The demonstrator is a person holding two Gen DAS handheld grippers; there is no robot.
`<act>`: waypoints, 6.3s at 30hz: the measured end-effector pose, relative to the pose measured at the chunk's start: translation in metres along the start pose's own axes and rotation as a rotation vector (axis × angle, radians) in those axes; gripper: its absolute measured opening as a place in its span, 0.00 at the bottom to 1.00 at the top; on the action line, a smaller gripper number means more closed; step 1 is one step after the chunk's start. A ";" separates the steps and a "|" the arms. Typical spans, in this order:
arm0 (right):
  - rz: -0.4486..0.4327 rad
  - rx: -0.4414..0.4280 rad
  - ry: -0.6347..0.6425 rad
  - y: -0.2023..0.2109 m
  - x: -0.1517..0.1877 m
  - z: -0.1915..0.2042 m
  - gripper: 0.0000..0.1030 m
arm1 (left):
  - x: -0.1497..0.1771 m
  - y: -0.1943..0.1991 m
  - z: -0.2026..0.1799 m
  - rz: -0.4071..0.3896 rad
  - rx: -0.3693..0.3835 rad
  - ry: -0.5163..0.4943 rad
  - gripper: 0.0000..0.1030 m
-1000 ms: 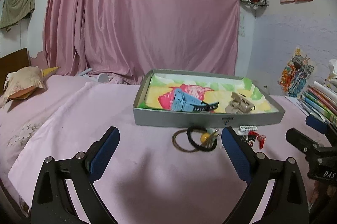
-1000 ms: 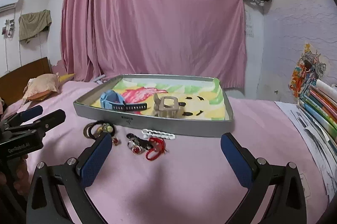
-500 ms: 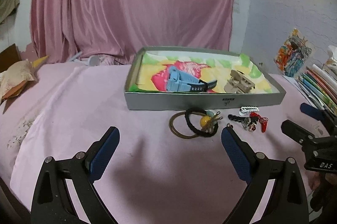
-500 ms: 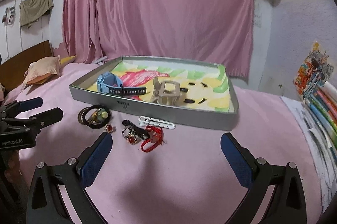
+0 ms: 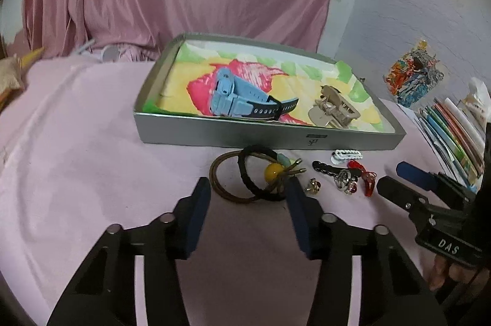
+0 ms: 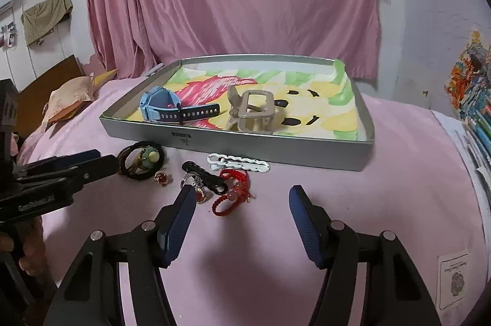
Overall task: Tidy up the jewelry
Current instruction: 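Withdraw both tools from the tray toward the remaining jewelry, then grasp the black hair tie with the left tool while the right grasps the red beaded strand, then lift both items into the tray and open both tools, then withdraw both tools back toward the items beside the tray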
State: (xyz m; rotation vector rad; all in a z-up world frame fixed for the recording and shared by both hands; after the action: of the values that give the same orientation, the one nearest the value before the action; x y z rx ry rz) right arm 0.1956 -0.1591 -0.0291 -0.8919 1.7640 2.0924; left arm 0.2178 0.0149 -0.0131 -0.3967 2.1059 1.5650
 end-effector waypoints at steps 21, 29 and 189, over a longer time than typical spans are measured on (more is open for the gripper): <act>0.111 -0.011 -0.004 -0.022 -0.005 0.005 0.32 | -0.011 -0.014 0.008 0.061 0.068 0.085 0.04; 0.101 -0.009 -0.021 -0.020 -0.002 0.001 0.07 | -0.007 -0.011 0.002 0.042 0.065 0.072 0.03; 0.092 -0.044 0.090 -0.020 0.001 0.025 0.34 | 0.005 -0.006 -0.001 0.066 0.047 -0.093 0.52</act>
State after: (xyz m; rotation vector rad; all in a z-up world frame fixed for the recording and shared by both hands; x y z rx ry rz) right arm 0.1988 -0.1310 -0.0434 -0.9484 1.8435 2.1884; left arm 0.2165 0.0123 -0.0201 -0.2350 2.0994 1.5369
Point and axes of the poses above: each gripper's, at about its wrist camera, not at the fingertips, and y roughly against the way its jaws point, z to its left, x to its underside, the point moved 3 cm from there along -y, roughly the way its jaws point, and after that the axes turned 12 degrees about z, right-handed, at the moved point
